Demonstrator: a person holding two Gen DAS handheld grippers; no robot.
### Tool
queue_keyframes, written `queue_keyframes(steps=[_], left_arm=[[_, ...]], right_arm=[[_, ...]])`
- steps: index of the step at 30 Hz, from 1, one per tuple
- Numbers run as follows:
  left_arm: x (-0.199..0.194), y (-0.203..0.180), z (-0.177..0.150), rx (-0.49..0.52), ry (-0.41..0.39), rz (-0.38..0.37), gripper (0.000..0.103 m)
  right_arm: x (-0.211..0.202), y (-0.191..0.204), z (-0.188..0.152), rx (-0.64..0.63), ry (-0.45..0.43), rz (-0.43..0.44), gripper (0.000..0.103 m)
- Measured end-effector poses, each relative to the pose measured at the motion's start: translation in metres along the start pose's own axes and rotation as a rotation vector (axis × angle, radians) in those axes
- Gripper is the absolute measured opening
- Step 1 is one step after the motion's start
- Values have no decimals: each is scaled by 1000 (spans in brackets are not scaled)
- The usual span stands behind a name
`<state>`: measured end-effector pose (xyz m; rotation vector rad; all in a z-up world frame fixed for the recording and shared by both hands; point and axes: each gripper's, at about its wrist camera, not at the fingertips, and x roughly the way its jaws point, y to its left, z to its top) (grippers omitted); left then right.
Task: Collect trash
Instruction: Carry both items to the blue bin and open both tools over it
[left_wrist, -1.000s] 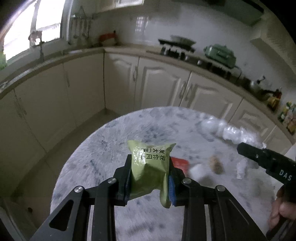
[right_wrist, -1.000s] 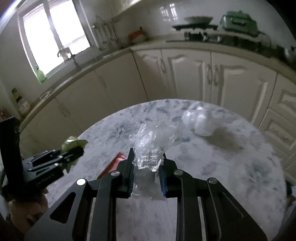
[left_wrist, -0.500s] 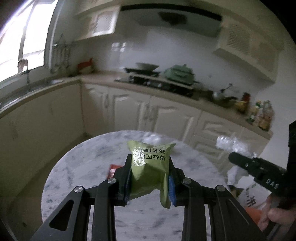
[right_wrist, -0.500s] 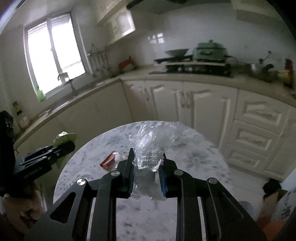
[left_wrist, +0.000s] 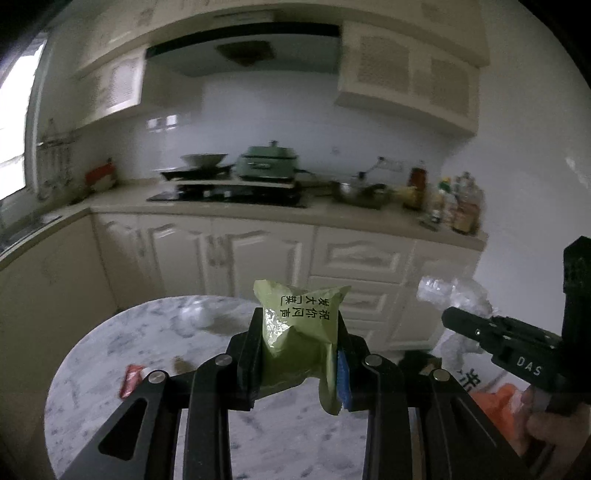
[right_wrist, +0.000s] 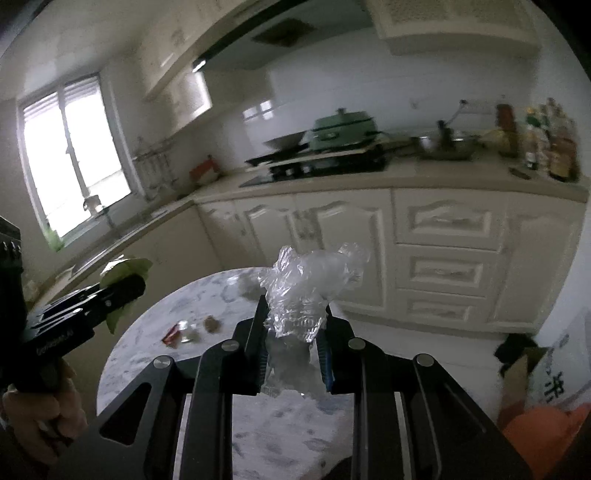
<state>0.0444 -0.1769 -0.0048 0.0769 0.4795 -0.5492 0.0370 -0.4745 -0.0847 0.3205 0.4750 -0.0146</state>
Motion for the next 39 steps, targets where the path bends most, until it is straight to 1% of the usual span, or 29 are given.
queue_keyframes(steps=[5, 11, 15, 17, 22, 24, 27, 32, 34, 37, 39], left_arm=[[27, -32, 9, 49, 20, -73, 28], [82, -67, 20, 99, 87, -175, 28], [126, -92, 26, 126, 142, -227, 28], [147, -101, 25, 139, 179, -250, 28], [227, -132, 27, 172, 298, -293, 28], [262, -151, 30, 181, 350, -313, 28], [310, -170, 27, 196, 424, -330, 28], [379, -201, 19, 228, 531, -337, 28], [408, -217, 15, 238, 556, -336, 28], [446, -230, 12, 242, 603, -336, 28], [471, -241, 7, 248, 637, -336, 31]], right_arm=[[-18, -46, -2, 60, -14, -72, 23], [-31, -110, -9, 143, -13, -175, 22], [-26, -152, -16, 196, 11, -232, 22], [-17, -170, -21, 222, 34, -255, 22], [10, -212, -39, 282, 101, -288, 22], [19, -226, -47, 306, 125, -296, 23], [40, -251, -59, 347, 169, -308, 22], [71, -289, -78, 414, 232, -319, 23], [85, -302, -85, 436, 257, -316, 23], [102, -321, -95, 469, 291, -318, 23], [112, -332, -102, 489, 312, -315, 25]])
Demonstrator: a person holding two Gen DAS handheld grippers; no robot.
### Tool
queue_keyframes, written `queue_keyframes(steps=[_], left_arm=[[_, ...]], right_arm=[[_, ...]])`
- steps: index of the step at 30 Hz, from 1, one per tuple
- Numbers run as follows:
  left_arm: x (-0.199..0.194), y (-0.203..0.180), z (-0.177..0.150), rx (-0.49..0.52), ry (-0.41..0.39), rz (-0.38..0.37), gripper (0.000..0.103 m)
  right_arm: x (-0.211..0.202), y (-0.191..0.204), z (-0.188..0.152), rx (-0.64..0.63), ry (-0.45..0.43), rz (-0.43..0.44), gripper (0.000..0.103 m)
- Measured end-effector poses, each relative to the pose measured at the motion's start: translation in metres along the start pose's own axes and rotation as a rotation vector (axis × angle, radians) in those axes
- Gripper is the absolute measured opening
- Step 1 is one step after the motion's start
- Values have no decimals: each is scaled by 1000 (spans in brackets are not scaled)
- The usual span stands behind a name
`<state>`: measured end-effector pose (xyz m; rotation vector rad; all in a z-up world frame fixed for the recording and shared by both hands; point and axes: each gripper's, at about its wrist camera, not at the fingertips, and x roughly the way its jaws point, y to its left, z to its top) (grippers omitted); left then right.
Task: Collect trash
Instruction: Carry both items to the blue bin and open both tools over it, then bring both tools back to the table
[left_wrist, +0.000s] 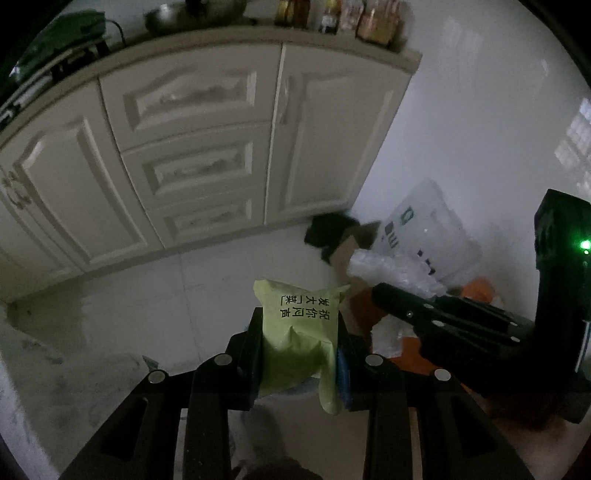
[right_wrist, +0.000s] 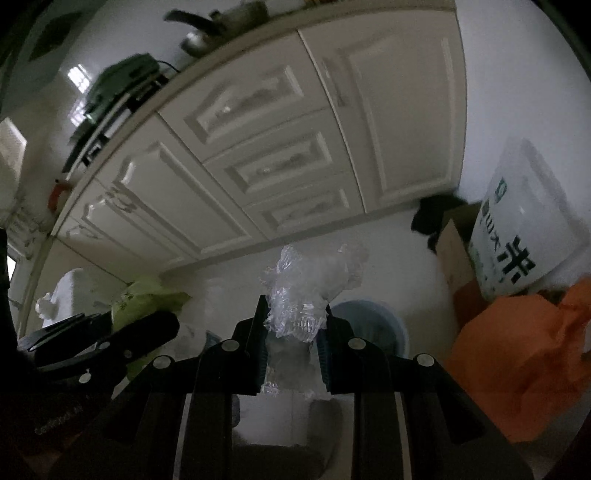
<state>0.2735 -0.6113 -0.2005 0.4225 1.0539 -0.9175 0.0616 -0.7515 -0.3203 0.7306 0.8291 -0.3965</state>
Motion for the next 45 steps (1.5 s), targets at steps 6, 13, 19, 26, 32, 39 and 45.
queue_keyframes(steps=[6, 13, 19, 26, 32, 39, 45], left_arm=[[47, 2, 30, 4, 66, 44, 81], [36, -5, 28, 2, 6, 101, 99], [-11, -14, -9, -2, -51, 137, 101], [-81, -15, -55, -14, -137, 143, 102], [-166, -5, -104, -46, -243, 133, 102], [-265, 23, -181, -95, -350, 149, 102], [-337, 47, -243, -143, -425, 179, 102]], right_arm=[[11, -13, 0, 39, 24, -26, 36], [1, -21, -3, 88, -18, -51, 101], [-17, -11, -9, 86, -34, -66, 103], [-54, 16, -17, 65, -84, -55, 103], [-97, 55, -26, 18, -153, -34, 103], [-147, 117, -40, -87, -231, 3, 103], [-185, 179, -56, -200, -298, 59, 103]])
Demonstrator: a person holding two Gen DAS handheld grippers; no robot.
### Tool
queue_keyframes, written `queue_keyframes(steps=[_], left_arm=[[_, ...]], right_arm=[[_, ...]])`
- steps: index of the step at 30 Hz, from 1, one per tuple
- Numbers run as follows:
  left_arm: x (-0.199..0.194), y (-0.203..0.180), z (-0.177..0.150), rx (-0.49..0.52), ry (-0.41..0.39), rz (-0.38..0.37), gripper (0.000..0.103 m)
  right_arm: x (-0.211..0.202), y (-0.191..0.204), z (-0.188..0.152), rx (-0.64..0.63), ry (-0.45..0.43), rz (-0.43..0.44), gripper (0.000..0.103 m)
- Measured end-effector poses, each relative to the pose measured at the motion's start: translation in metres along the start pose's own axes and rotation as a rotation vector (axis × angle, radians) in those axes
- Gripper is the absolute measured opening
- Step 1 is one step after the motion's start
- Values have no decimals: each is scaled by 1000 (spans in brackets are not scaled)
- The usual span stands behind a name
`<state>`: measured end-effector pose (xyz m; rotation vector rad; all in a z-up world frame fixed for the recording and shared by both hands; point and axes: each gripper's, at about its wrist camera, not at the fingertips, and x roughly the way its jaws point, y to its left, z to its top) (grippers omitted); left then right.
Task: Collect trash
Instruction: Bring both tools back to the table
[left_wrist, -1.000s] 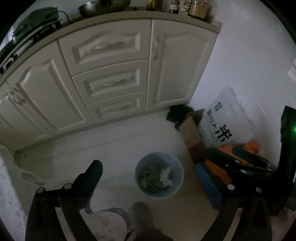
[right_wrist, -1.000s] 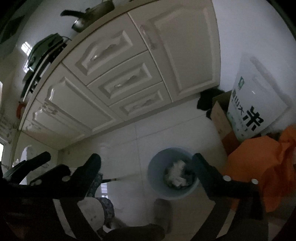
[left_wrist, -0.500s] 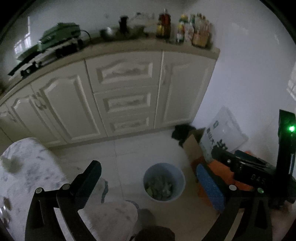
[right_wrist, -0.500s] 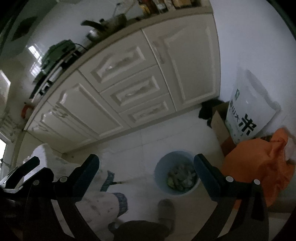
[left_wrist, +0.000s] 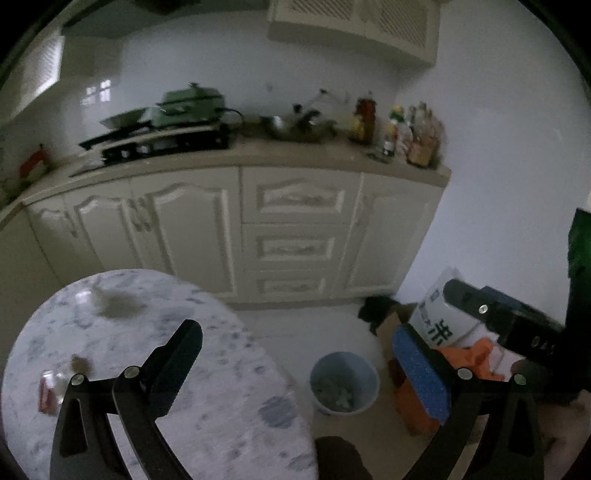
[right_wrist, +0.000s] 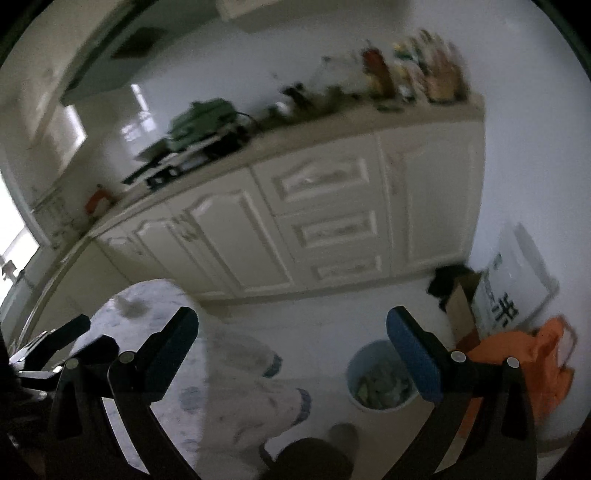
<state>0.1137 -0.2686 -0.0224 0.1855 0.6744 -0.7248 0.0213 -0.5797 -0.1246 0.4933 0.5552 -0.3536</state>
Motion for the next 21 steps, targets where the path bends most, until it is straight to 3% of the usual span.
queue_keyframes(steps=[8, 21], left_arm=[[-107, 53, -41, -99, -120, 94, 102], [-223, 99, -117, -209, -262, 291, 102]], right_arm=[[-33, 79, 4, -119, -75, 84, 103], [-64, 201, -20, -319, -126, 248, 103]])
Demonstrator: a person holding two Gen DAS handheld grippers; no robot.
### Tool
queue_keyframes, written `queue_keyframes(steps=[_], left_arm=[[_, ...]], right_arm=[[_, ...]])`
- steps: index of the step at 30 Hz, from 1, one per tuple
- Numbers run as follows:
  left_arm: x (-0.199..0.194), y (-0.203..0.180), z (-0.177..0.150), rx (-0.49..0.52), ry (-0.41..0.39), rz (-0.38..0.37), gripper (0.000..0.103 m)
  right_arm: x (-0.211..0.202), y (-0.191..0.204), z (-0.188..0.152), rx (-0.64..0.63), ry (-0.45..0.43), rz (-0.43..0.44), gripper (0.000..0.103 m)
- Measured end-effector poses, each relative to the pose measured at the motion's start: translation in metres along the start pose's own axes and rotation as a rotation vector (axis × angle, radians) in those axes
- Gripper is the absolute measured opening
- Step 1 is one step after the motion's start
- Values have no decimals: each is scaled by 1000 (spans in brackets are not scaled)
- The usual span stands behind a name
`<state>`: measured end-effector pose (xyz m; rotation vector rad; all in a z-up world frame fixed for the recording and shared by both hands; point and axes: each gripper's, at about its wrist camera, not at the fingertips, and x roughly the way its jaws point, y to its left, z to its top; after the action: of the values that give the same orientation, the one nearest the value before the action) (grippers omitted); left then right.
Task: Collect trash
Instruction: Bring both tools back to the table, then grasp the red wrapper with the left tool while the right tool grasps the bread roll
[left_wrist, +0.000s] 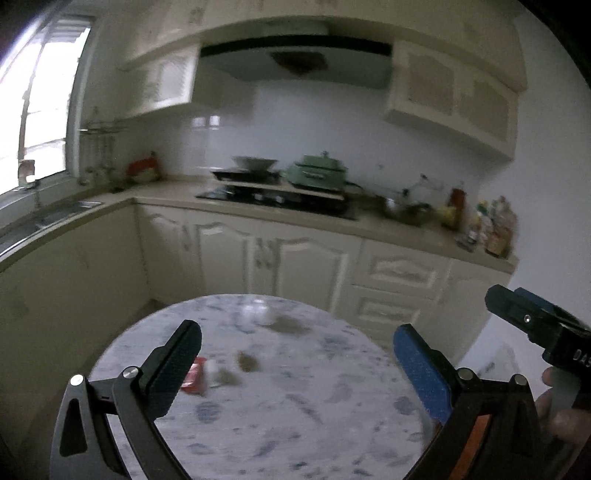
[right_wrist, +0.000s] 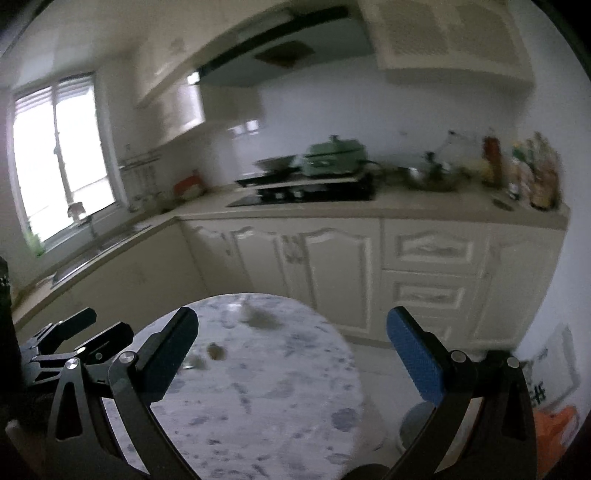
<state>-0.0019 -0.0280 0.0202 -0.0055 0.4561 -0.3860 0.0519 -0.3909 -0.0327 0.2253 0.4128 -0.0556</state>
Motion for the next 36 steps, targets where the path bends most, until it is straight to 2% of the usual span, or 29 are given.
queue_keyframes(steps=[8, 15, 23, 28, 36], left_arm=[[-38, 41, -32, -51, -6, 131, 102], [-17, 68, -47, -100, 83, 194, 102], [77, 102, -36, -91, 230, 215, 102], [151, 116, -39, -78, 336, 225, 102], [248, 141, -40, -61, 436, 221, 100]], right_arm=[[25, 65, -11, -94, 40, 97, 103], [76, 93, -30, -140, 142, 130, 103], [158, 105, -61, -158, 297, 144, 102], [207, 105, -78, -149, 381, 146, 95], [281, 109, -101, -159, 483, 159, 80]])
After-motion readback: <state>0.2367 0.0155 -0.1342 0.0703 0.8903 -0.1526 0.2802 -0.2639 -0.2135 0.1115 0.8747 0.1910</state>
